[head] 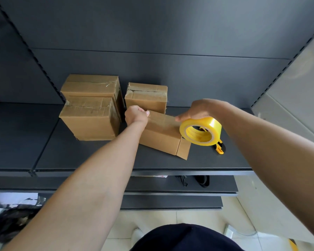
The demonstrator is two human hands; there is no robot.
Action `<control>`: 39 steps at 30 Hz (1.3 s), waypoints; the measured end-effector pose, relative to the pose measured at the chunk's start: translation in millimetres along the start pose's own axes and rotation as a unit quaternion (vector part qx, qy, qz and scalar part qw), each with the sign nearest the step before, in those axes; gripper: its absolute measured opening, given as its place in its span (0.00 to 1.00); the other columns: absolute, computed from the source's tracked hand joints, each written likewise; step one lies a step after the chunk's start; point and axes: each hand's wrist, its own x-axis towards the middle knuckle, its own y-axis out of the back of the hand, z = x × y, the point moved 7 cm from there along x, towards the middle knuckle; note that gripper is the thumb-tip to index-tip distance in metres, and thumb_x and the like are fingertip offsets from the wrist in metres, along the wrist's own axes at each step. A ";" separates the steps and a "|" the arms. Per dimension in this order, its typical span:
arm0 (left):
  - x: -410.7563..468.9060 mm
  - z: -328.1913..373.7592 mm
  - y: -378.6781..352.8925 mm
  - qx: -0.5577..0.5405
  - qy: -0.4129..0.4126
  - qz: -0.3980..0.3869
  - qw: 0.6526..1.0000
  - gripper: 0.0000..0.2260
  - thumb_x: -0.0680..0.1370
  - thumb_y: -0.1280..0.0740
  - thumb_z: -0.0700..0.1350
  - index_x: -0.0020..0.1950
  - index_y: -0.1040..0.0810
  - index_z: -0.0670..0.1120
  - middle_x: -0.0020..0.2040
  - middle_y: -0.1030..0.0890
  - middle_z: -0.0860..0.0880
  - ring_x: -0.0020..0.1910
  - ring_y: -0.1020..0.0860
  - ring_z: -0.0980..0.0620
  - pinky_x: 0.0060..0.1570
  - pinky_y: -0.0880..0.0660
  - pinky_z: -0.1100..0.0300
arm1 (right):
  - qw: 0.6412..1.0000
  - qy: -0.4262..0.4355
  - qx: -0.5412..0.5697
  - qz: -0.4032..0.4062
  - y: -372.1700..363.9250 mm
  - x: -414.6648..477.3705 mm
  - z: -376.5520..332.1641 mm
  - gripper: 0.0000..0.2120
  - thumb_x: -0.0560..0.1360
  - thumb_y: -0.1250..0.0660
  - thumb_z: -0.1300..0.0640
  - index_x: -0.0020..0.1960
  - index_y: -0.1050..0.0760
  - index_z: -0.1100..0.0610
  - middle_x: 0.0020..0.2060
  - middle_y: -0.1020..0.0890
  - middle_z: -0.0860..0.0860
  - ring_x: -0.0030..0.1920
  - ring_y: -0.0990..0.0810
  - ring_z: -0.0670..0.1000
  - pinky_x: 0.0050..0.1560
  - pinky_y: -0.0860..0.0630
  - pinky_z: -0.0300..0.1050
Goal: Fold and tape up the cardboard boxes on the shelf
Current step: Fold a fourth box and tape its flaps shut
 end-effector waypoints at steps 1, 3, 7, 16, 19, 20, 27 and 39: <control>-0.8 0.0 -0.9 -0.001 0.001 -0.001 1.000 0.05 0.73 0.27 0.42 0.40 0.22 0.45 0.42 0.22 0.48 0.41 0.24 0.49 0.40 0.29 0.60 | 1.000 0.000 0.001 -0.009 -7.0 -0.1 4.3 0.30 0.66 0.38 0.26 0.47 0.28 0.53 0.47 0.24 0.50 0.49 0.25 0.55 0.54 0.27 0.50; -2.3 0.0 -1.6 -0.001 -0.001 0.001 1.000 0.05 0.73 0.28 0.42 0.40 0.22 0.45 0.42 0.22 0.48 0.41 0.24 0.49 0.40 0.29 0.60 | 0.999 0.004 0.032 -0.022 -15.2 -2.2 10.7 0.24 0.71 0.40 0.30 0.48 0.28 0.51 0.47 0.25 0.51 0.47 0.26 0.53 0.49 0.29 0.48; -2.9 2.4 -2.5 0.001 -0.009 0.001 1.000 0.06 0.74 0.28 0.41 0.39 0.24 0.45 0.42 0.22 0.48 0.42 0.24 0.49 0.41 0.28 0.59 | 0.995 0.000 0.101 -0.013 -17.9 -2.6 29.1 0.15 0.72 0.38 0.38 0.39 0.29 0.49 0.39 0.24 0.49 0.38 0.26 0.48 0.39 0.31 0.44; -4.0 1.4 -1.0 0.010 -0.011 0.005 1.000 0.05 0.74 0.28 0.42 0.41 0.22 0.44 0.44 0.21 0.48 0.43 0.23 0.48 0.43 0.27 0.58 | 0.999 -0.027 0.037 0.018 -31.6 7.9 50.1 0.23 0.69 0.36 0.31 0.35 0.30 0.51 0.35 0.25 0.50 0.40 0.23 0.54 0.43 0.27 0.45; -5.2 2.0 -2.9 0.011 -0.012 0.003 1.000 0.04 0.74 0.28 0.42 0.42 0.22 0.44 0.44 0.21 0.48 0.43 0.23 0.48 0.43 0.26 0.58 | 0.998 -0.029 0.041 0.029 -34.3 10.2 53.5 0.24 0.70 0.37 0.31 0.35 0.31 0.53 0.33 0.26 0.51 0.39 0.24 0.55 0.42 0.28 0.45; -5.5 1.4 -2.7 0.012 -0.012 0.004 1.000 0.04 0.74 0.28 0.42 0.42 0.22 0.44 0.44 0.21 0.48 0.43 0.23 0.49 0.43 0.25 0.57 | 0.998 -0.030 0.040 0.030 -34.1 10.7 53.2 0.24 0.70 0.36 0.31 0.35 0.31 0.52 0.33 0.26 0.51 0.39 0.24 0.55 0.42 0.28 0.45; -5.4 -1.5 -2.7 0.006 -0.014 0.006 1.000 0.06 0.74 0.28 0.43 0.40 0.23 0.45 0.40 0.23 0.50 0.39 0.25 0.51 0.41 0.28 0.59 | 0.998 -0.041 0.043 0.016 -34.0 17.7 53.0 0.21 0.67 0.34 0.34 0.41 0.26 0.53 0.37 0.21 0.52 0.43 0.19 0.56 0.47 0.23 0.47; -13.6 -5.5 -5.7 0.051 -0.068 0.036 0.996 0.10 0.76 0.31 0.47 0.39 0.27 0.45 0.36 0.25 0.51 0.35 0.27 0.53 0.31 0.35 0.63 | 0.997 -0.024 0.077 -0.012 -64.8 34.5 40.8 0.24 0.68 0.37 0.33 0.50 0.30 0.53 0.45 0.24 0.52 0.49 0.23 0.56 0.49 0.26 0.47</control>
